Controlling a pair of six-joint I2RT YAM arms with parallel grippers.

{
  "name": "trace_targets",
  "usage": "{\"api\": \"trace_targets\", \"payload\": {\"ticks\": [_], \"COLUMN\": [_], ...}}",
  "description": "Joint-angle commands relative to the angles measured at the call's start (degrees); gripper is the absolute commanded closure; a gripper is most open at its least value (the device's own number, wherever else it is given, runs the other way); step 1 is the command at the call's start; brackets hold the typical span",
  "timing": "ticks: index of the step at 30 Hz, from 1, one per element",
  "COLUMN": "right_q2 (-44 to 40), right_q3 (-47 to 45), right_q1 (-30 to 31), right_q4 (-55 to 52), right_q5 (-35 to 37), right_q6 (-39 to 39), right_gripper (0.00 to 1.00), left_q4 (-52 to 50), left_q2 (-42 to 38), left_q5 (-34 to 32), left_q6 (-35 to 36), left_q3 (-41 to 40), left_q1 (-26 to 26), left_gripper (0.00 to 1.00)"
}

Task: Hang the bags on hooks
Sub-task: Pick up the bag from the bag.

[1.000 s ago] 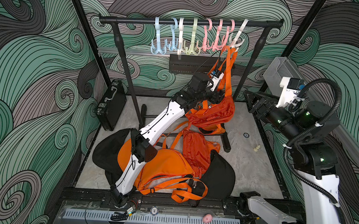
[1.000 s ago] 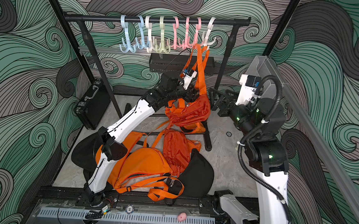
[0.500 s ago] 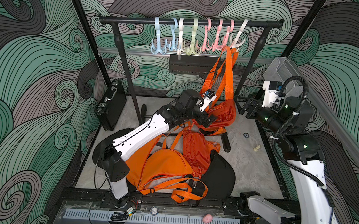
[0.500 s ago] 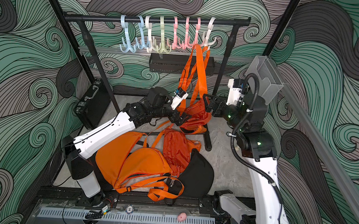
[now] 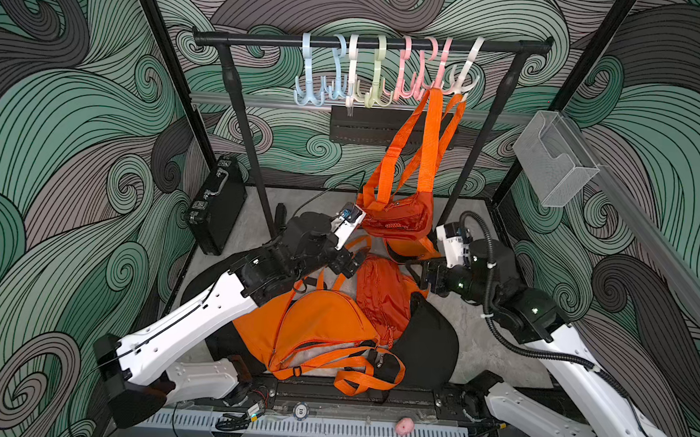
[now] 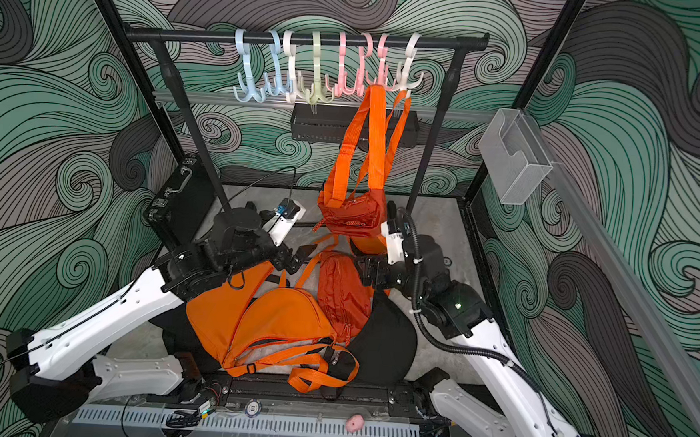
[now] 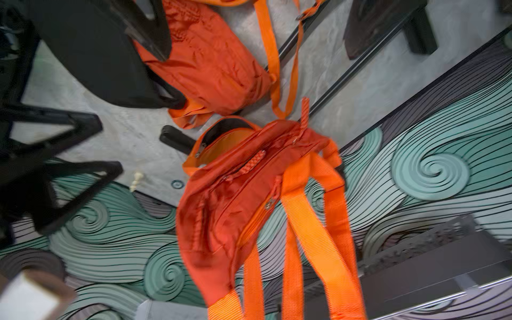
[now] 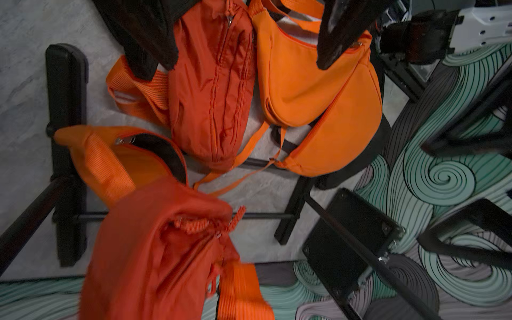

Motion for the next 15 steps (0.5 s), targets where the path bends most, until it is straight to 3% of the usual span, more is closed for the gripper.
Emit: {"api": "trace_targets", "payload": {"ticks": [1, 7, 15], "right_q2": [-0.6, 7.7, 18.5], "right_q3": [-7.0, -13.7, -12.6], "right_q1": [5.4, 22.4, 42.5], "right_q4": [5.4, 11.4, 12.4], "right_q5": [1.9, 3.5, 7.3], "right_q6": [4.2, 4.4, 0.7], "right_gripper": [0.21, 0.23, 0.28], "left_q4": [0.6, 6.1, 7.5], "left_q2": [-4.9, -12.9, -15.8], "left_q5": [-14.6, -25.5, -30.1], "left_q6": [-1.5, -3.1, -5.6], "left_q3": [-6.0, -16.7, -19.4], "left_q1": [0.3, 3.1, 5.5], "left_gripper": [0.02, 0.01, 0.01]}}
